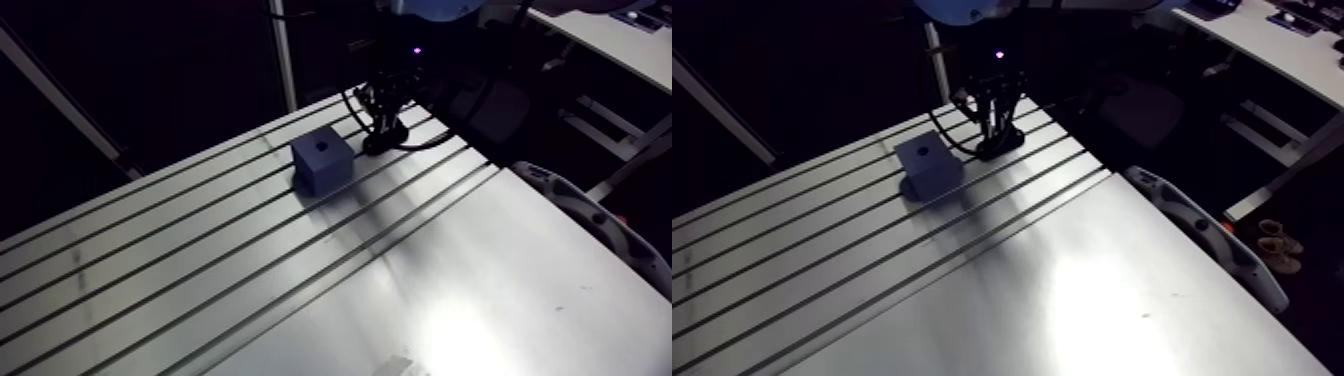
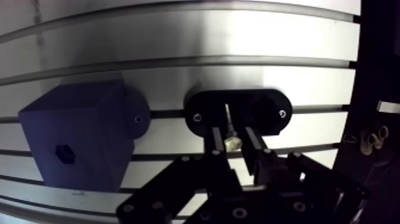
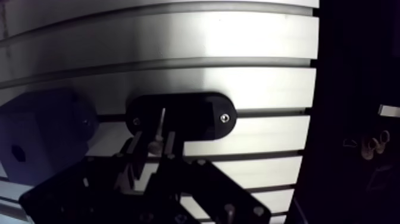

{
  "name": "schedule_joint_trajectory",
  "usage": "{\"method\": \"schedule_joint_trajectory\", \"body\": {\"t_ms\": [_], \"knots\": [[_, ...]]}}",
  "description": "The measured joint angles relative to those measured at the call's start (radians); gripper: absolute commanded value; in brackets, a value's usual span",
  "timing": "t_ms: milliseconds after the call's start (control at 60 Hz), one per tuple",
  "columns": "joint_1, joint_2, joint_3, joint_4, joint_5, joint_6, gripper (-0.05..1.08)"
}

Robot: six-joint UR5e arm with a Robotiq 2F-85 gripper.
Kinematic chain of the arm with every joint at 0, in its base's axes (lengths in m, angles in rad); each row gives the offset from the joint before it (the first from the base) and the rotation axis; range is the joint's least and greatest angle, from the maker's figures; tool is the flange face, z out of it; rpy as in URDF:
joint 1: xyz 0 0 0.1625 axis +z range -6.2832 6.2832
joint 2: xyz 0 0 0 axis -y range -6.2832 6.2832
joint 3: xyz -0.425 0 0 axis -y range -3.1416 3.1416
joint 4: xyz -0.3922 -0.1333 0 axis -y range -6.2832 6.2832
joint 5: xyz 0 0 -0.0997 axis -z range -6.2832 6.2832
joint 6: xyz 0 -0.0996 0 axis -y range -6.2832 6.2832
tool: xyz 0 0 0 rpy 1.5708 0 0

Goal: Pick up the M10 bolt and insert it into the hex recess until seated.

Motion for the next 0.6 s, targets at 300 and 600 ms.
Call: {"method": "schedule_joint_trajectory", "body": {"t_ms": [300, 600], "knots": [[0.0, -0.001, 0.0, 0.0, -0.007, 0.001, 0.73], [0.0, -0.005, 0.001, 0.001, -0.01, 0.002, 0.77]]}}
